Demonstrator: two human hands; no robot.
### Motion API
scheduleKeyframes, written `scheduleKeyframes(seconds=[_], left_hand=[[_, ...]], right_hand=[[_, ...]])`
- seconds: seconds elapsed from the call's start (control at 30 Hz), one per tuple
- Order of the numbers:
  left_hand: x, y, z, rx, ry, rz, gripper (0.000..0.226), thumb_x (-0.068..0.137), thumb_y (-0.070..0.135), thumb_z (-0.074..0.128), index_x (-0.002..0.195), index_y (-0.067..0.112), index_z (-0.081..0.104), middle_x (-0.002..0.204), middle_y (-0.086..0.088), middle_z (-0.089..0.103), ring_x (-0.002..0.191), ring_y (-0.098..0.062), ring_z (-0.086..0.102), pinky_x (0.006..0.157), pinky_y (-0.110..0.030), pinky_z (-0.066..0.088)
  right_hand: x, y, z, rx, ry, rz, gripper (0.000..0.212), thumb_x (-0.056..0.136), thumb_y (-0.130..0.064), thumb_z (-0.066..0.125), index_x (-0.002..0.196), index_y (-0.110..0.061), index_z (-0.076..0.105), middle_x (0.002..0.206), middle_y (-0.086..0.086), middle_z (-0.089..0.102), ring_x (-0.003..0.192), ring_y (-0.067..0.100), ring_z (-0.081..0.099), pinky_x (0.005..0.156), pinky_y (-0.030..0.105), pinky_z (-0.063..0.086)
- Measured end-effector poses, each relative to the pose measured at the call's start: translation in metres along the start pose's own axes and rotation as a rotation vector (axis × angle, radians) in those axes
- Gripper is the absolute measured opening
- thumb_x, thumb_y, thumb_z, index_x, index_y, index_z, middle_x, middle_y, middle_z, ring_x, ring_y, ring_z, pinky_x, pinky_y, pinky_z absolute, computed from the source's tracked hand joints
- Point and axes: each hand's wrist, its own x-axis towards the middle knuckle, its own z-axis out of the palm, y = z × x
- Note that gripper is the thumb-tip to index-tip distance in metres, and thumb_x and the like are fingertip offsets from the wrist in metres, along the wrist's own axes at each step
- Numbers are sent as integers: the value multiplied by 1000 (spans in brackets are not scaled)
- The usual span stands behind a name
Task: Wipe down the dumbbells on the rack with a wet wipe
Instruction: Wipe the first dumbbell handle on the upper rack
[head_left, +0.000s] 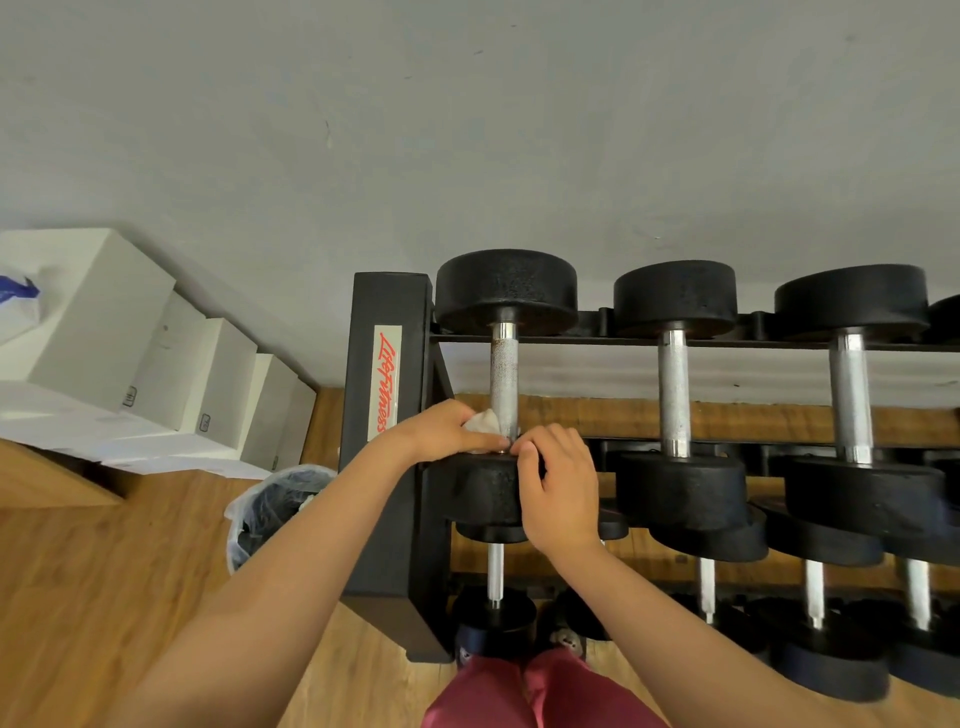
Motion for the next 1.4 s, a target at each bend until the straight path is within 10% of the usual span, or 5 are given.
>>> scheduleKeyframes(seconds=[0.27,0.43,0.93,1.23,1.4], left_hand=[[-18,-9,-1,-28,112,6,15,96,11,55,105,11,66,106,-5,60,98,-14,56,82,-21,43],[-7,-7,2,13,140,36,34,84,29,74,96,-2,69,97,-22,66,96,-32,64,92,-46,51],[-1,-9,2,-80,178,21,32,82,34,76,95,5,71,95,-16,69,92,-25,66,86,-40,53],[7,-3,4,-107,191,93,19,88,29,70,72,20,65,70,6,63,60,5,59,59,-10,44],[12,-3,3,-101,335,124,27,90,32,67,71,13,66,73,0,62,71,-9,60,61,-16,47]], right_hand=[[-1,0,1,-1,11,10,36,94,-31,32,79,-16,61,80,-12,51,79,7,45,73,13,32],[-1,1,1,-1,13,11,36,94,-31,31,78,-16,60,79,-11,51,78,7,44,72,14,33],[-1,0,1,6,22,27,37,94,-31,33,79,-14,62,80,-8,55,80,6,45,74,17,33],[-1,0,1,13,18,40,36,94,-32,32,80,-15,61,81,-8,54,82,8,46,76,24,36],[-1,-1,1,24,35,38,34,94,-30,33,79,-15,60,79,-9,53,80,8,46,74,23,36]])
